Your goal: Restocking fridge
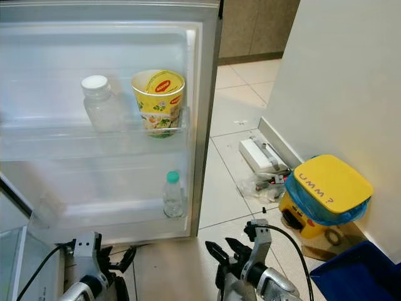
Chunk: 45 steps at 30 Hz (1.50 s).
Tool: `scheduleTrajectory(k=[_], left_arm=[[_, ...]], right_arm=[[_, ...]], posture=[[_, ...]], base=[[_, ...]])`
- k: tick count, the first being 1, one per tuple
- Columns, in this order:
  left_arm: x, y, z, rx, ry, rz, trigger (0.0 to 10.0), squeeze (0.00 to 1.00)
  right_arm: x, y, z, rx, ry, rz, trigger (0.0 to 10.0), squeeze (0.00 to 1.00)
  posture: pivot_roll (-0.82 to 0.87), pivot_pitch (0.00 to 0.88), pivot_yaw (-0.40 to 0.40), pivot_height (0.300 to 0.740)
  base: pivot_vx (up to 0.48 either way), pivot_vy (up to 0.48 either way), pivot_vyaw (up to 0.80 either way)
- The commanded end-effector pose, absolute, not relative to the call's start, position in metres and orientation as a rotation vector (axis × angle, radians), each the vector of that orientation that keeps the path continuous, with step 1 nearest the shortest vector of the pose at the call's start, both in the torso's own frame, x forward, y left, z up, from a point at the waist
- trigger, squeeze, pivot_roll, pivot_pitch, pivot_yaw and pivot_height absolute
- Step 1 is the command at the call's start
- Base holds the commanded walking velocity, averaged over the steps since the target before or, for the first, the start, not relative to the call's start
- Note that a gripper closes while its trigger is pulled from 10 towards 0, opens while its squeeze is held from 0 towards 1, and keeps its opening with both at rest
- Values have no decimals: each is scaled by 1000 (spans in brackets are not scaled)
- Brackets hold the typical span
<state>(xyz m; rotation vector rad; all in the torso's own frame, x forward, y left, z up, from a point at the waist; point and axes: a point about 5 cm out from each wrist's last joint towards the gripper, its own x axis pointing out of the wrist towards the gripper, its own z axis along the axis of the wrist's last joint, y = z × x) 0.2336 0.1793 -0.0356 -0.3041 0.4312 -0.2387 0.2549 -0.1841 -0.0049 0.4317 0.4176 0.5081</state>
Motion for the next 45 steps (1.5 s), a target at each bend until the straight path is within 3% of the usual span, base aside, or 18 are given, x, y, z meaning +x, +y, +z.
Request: scheduleTrajectory(k=[1,19,24,29,45], left_arm=[[230,176,-40,-326,461,-229,10000,0],[226,176,-47,-342,537,-182,10000,0],[226,177,-48,-349,548,-170,10000,0],[226,175,-49,-340,571,-167,10000,0],[223,175,-51,-329,583,-165,10000,0]], right_arm=[[255,-184,-5,443,408,504,10000,0],[249,-187,-15,416,442,466,10000,0],[250,-192,-22,267,513,361,10000,0],[249,-193,-22,290,509,371,10000,0],[251,-193,-18,375,453,392,10000,0]], posture=[[-48,98,-19,561],[-44,102,-19,638],[-45,102,-22,638],[-47,102,-20,638],[-46,100,-24,647]], base=[[0,0,0],[0,0,0],[0,0,0],[-442,0,0],[-90,0,0]])
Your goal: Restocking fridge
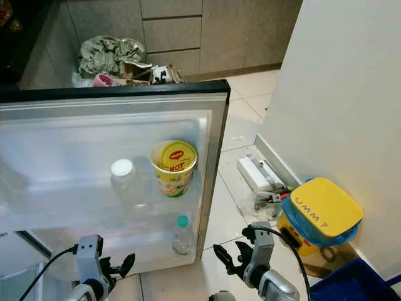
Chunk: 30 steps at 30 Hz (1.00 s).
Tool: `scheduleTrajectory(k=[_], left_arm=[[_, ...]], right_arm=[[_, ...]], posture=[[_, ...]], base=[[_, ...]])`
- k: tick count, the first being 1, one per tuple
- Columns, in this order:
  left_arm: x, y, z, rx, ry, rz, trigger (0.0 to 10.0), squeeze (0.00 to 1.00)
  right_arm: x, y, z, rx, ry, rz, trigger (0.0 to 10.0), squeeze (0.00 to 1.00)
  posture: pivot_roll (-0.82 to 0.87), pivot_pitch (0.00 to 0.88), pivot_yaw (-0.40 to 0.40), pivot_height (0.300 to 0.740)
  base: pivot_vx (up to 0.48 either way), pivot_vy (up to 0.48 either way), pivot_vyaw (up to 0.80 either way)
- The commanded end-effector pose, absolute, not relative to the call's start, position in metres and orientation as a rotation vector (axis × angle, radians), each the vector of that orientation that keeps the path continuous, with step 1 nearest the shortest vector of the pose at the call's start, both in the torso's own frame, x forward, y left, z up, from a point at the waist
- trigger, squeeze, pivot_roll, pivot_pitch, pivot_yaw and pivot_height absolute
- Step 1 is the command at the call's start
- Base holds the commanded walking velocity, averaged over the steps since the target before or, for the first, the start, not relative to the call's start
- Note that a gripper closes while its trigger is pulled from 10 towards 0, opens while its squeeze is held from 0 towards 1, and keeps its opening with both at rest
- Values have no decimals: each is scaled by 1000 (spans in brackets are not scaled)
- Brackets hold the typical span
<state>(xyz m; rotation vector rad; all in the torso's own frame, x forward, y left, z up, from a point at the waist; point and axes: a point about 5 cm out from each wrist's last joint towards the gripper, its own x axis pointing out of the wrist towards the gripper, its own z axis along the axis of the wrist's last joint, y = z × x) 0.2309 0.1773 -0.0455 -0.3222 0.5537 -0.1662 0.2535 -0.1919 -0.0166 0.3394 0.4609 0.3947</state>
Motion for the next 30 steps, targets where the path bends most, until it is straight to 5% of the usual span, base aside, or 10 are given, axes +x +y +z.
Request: scheduleTrajectory(k=[1,30], left_arm=[[223,175,-51,-329,583,-165,10000,0],[190,180,-72,-319,717,-123,10000,0]], right_arm=[[251,-193,-18,375,453,392,10000,0],[226,-203,-36,405,543,366,10000,0]], posture=[[-46,100,-24,647],[-51,80,-34,740]], base=[[0,0,0],[0,0,0]])
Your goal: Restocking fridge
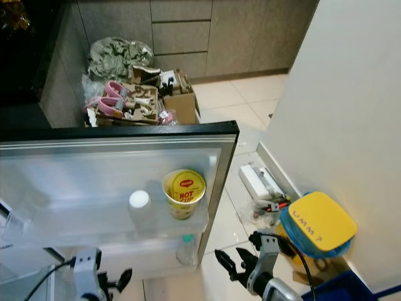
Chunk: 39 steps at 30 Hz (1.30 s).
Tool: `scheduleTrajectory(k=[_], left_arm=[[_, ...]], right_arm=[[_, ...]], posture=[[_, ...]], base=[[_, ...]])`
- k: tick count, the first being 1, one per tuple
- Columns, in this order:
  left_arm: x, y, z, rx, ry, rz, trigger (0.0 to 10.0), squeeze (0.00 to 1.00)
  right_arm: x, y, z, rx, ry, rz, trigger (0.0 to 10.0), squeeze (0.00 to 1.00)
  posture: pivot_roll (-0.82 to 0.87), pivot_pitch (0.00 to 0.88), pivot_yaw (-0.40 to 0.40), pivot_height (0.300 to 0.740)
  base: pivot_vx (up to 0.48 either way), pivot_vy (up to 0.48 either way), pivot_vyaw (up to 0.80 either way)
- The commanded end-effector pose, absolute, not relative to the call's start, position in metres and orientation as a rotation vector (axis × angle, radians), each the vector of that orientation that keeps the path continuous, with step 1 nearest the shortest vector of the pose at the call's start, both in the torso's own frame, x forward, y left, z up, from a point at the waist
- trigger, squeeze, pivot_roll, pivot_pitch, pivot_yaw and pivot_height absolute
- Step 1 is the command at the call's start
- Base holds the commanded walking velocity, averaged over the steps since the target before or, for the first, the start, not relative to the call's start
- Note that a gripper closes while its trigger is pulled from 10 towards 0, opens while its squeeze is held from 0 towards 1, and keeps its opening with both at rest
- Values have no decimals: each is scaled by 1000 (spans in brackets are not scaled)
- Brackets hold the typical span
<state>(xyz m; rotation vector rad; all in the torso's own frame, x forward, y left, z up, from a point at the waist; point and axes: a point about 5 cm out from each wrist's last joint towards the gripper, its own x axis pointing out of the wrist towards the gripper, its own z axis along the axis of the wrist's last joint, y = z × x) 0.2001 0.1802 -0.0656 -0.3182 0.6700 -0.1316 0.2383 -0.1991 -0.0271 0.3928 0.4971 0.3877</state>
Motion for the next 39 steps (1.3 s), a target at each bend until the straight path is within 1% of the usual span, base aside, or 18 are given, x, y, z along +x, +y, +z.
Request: scheduleTrajectory(k=[1,2,4,7,10,11,14,16,17,19,20,23,28,39], left_arm=[[188,181,-73,-318,726,-119,10000,0],[188,181,-73,-318,726,-119,10000,0],[182,184,-77,-313,757,-101,10000,0],[177,185,-79,-308,781,-92,10000,0],[176,185,-80,-306,789,-90,10000,0],[173,184,-82,-303,804,-88,10000,0],[170,184,-83,-300,814,-87,10000,0],[162,186,-87,-295,841,-73,10000,0],[162,186,-87,-295,841,-73,10000,0],[152,187,-90,-301,869,-83,10000,0],[152,187,-90,-301,869,-83,10000,0],[143,187,-94,-303,909,-107,10000,0],[136,187,-96,-334,926,-101,10000,0],[132,185,-98,-359,941,-103,10000,0]], right_arm=[[223,-203,-38,398,557,365,10000,0],[223,-203,-38,398,557,365,10000,0],[214,-207,-48,340,635,290,10000,0],[206,-210,-55,298,682,236,10000,0],[204,-212,-56,292,689,225,10000,0],[195,-217,-62,282,734,168,10000,0],[189,-220,-66,273,766,127,10000,0],[166,-230,-78,231,867,17,10000,0],[166,-230,-78,231,867,17,10000,0],[145,-235,-87,205,945,-53,10000,0],[145,-235,-87,205,945,-53,10000,0],[130,-236,-93,185,1000,-81,10000,0],[125,-234,-95,173,1016,-80,10000,0],[135,-231,-93,157,1001,-68,10000,0]], posture=[[-51,80,-34,740],[-51,80,-34,740],[-52,69,-33,740],[-54,67,-32,740],[-54,67,-32,740],[-54,65,-32,740],[-53,62,-32,740],[-52,54,-32,740],[-52,54,-32,740],[-51,47,-31,740],[-51,47,-31,740],[-51,47,-31,740],[-51,41,-30,740],[-52,43,-32,740]], base=[[0,0,0],[0,0,0],[0,0,0],[0,0,0],[0,0,0],[-480,0,0],[-400,0,0],[0,0,0],[0,0,0],[0,0,0],[0,0,0],[0,0,0],[0,-108,0],[0,-419,0]])
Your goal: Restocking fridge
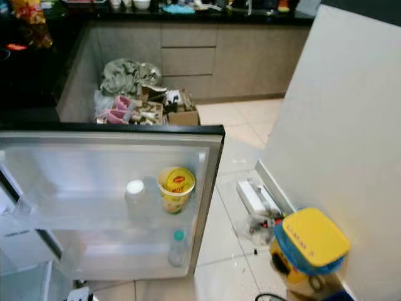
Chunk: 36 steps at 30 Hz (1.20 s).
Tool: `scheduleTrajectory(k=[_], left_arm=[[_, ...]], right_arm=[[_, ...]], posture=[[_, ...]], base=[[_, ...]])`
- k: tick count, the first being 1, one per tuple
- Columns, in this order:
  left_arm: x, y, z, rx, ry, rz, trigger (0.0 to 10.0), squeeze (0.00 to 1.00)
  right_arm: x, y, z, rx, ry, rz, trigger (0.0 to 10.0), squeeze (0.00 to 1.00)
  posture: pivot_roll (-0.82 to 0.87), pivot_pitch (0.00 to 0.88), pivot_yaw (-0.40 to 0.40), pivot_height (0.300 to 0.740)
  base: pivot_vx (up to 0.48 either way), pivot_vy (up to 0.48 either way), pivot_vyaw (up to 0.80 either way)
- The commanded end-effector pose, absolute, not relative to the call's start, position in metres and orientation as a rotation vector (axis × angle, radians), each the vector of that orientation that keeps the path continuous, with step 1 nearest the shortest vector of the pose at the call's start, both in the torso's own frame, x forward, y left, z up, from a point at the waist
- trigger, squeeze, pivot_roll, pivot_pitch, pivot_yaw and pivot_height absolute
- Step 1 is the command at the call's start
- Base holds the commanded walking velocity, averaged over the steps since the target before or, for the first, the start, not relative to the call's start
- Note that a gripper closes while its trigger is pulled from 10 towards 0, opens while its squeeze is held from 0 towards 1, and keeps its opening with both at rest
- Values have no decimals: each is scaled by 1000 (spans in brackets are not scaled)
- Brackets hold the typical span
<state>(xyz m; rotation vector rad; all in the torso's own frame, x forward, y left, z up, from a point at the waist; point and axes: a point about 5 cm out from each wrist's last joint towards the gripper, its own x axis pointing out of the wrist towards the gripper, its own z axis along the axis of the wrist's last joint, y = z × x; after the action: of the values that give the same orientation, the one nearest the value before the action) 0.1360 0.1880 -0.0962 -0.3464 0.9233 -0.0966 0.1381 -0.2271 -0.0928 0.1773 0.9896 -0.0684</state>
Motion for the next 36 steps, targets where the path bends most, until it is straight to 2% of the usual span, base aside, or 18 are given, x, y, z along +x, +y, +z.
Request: scheduleTrajectory(k=[1,10,36], left_arm=[[132,185,-98,-359,941,-103,10000,0],[133,186,-98,-370,941,-99,10000,0],[131,185,-98,-366,947,-103,10000,0]], right_arm=[[135,-231,-93,157,1001,-68,10000,0],[133,-228,-93,168,997,-29,10000,0],[129,-223,-93,179,1005,114,10000,0]], posture=[[-52,43,-32,740],[-52,51,-31,740],[-56,63,-30,740]], base=[[0,-431,0],[0,-448,0],[0,-449,702]])
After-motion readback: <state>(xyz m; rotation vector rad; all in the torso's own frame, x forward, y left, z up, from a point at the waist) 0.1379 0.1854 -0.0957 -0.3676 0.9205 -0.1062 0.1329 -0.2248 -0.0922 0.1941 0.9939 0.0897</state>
